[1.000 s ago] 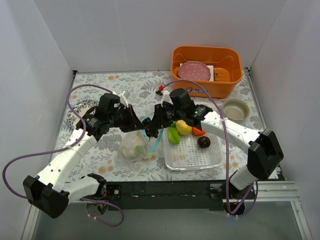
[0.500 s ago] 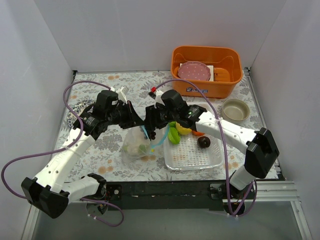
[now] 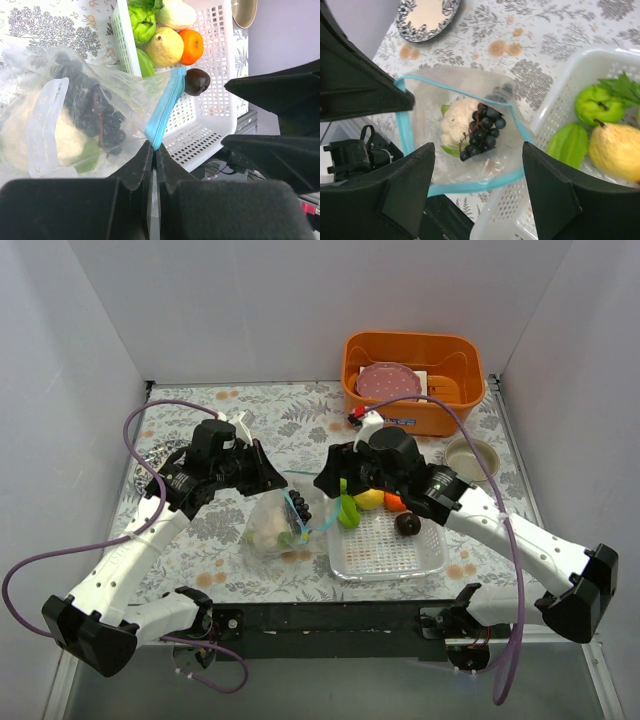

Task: Place the food in the zip-top bag and seal the zipper
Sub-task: Place the fake fruit in the zipper food storage bag.

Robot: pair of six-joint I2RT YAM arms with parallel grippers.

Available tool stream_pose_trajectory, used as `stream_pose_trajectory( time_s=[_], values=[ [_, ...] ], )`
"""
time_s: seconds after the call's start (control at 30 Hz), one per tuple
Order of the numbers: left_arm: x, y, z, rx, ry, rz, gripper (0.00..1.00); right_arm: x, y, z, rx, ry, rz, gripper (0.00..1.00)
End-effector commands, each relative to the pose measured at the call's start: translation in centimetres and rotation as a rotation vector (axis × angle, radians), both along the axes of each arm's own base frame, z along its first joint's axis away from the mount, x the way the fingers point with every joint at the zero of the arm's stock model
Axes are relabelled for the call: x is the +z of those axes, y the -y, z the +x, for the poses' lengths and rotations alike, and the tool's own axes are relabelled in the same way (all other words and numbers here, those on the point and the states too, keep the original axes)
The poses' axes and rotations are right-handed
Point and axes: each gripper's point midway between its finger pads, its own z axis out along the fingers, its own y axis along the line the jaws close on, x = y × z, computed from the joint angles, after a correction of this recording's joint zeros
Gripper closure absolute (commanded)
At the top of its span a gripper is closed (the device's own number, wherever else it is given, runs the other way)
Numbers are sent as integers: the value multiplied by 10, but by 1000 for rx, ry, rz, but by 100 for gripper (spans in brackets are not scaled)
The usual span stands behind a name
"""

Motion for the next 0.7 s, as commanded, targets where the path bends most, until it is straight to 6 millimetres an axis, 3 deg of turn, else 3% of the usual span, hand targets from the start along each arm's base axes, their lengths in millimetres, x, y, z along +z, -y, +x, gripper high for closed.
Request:
stream_pose_trajectory(
  time_s=[0.0, 0.13, 0.37, 0.4, 0.53, 0.67],
  values=[
    [19, -1, 2, 13, 50, -25, 100, -39, 30, 0, -124, -58, -86, 22],
    [16, -1, 1, 15, 43, -22, 100, -80, 32, -11, -124, -157, -110, 23],
    [12, -3, -1, 14, 38, -16, 100, -107, 9, -13, -83, -237, -69, 28],
    [12, -2, -1, 13, 38, -16, 100, -111, 5, -14, -59, -246, -73, 33],
    [11, -4, 0, 22, 41, -9, 100, -92, -15, -18, 25, -237, -5, 81],
    [3, -13, 6, 62, 48, 43, 100, -63, -27, -21, 82, -198, 89, 97]
  ],
)
